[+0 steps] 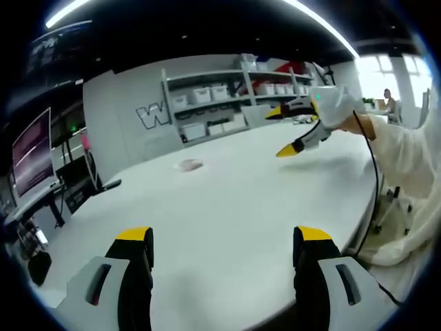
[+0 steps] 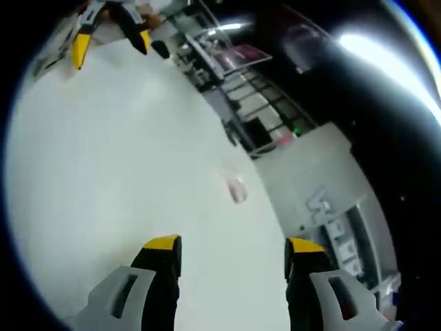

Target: Open the resealable bag by pulling the two sides of the seal apart until the entire bag opening is separated and visibly accessible.

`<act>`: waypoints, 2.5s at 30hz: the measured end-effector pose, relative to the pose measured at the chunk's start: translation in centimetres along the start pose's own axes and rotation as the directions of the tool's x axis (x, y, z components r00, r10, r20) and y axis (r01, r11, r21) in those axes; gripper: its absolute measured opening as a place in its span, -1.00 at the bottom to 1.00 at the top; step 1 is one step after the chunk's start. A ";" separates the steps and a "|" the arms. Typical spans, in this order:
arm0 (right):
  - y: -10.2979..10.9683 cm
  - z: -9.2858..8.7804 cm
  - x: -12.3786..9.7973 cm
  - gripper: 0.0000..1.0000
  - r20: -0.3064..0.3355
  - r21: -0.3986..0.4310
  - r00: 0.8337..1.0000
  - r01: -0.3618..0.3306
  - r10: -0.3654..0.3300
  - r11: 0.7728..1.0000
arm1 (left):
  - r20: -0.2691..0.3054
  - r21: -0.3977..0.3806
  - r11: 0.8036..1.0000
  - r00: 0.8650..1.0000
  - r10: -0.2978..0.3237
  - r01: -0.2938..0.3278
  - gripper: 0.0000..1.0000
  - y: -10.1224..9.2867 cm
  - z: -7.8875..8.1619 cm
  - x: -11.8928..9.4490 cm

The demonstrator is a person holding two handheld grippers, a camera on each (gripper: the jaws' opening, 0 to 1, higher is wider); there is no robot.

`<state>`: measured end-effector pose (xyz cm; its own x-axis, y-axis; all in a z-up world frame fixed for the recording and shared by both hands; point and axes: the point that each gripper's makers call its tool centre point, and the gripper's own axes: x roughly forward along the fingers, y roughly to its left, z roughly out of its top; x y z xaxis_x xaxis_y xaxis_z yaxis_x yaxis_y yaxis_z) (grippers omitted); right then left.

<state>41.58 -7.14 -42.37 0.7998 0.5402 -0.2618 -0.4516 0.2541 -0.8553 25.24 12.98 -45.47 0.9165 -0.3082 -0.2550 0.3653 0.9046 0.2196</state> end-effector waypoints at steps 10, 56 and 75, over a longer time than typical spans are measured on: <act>-0.1 0.3 0.2 0.20 0.007 -0.002 1.000 0.000 0.000 1.000 | -0.003 -0.001 1.000 1.000 -0.001 0.001 0.65 0.0 -0.1 0.0; 0.0 2.3 3.8 0.18 0.034 -0.036 0.999 -0.037 0.038 0.999 | 0.011 -0.001 1.000 1.000 -0.002 0.002 0.65 -0.1 0.3 -0.1; 0.2 2.2 4.4 0.18 0.033 -0.038 0.999 -0.037 0.039 0.999 | 0.006 -0.002 1.000 1.000 -0.003 0.003 0.65 0.1 0.1 0.2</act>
<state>44.16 -2.91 -42.70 0.7684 0.5754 -0.2800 -0.4657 0.2029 -0.8613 25.46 12.94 -45.40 0.9163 -0.3130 -0.2498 0.3679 0.9043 0.2166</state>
